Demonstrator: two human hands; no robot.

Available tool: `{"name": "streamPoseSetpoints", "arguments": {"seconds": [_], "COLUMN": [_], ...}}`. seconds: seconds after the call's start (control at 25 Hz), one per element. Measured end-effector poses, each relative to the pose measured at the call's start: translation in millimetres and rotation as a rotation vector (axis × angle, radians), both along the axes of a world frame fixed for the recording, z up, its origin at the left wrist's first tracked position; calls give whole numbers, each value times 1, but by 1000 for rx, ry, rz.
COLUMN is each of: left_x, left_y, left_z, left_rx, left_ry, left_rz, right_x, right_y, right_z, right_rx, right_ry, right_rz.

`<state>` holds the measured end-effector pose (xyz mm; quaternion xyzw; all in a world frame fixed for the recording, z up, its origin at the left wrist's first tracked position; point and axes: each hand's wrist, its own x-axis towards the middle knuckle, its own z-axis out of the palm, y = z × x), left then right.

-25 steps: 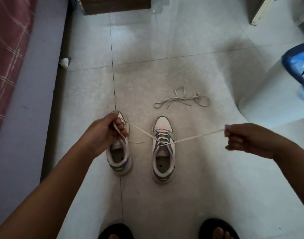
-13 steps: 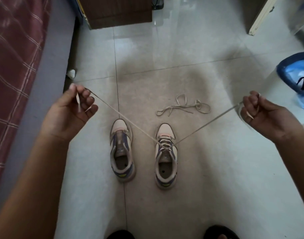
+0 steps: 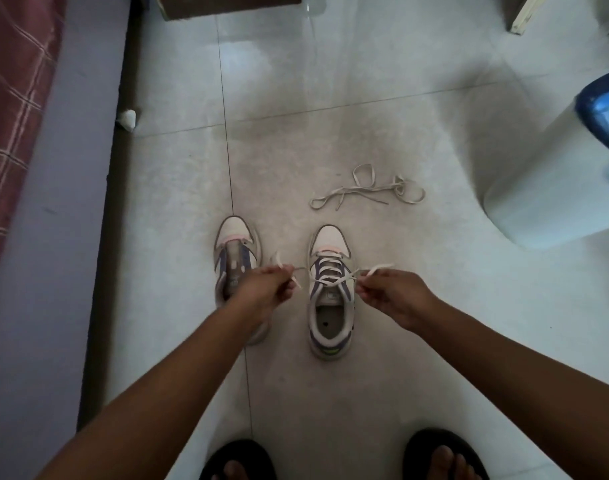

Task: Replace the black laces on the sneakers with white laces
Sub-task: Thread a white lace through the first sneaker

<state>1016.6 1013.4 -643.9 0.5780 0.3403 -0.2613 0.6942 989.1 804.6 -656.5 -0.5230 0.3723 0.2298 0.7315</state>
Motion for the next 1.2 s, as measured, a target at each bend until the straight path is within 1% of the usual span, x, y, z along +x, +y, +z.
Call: {"name": "streamPoseSetpoints", "arguments": {"seconds": [0.08, 0.16, 0.32, 0.44, 0.6, 0.76, 0.84, 0.96, 1.08, 1.2], "left_x": [-6, -9, -6, -5, -8, -10, -11, -13, -13, -11], "left_y": [-9, -14, -11, -6, -7, -9, -11, -10, -7, -3], "left_z": [-14, -18, -20, -24, -27, -26, -26, -28, -30, -31], "left_rx": [33, 77, 151, 111, 165, 183, 175, 240, 295, 388], "left_ry": [3, -37, -106, -121, -166, -195, -202, -219, -259, -351], "left_rz": [6, -20, -43, -8, -80, -92, -121, -222, -279, -376], "right_x": [1, 3, 6, 10, 13, 14, 12, 8, 3, 1], "right_y": [7, 10, 7, 1, -1, 1, 4, 5, 5, 8], "right_z": [-2, -2, -1, 0, 2, 0, -2, -7, -11, -11], "right_rx": [-191, -345, -480, -496, -454, -521, -568, -614, -587, -559], "right_ry": [-68, -121, -156, -168, -161, -218, -242, -256, -256, -256], "right_rz": [87, 171, 305, 369, 491, 577, 588, 586, 545, 518]}}
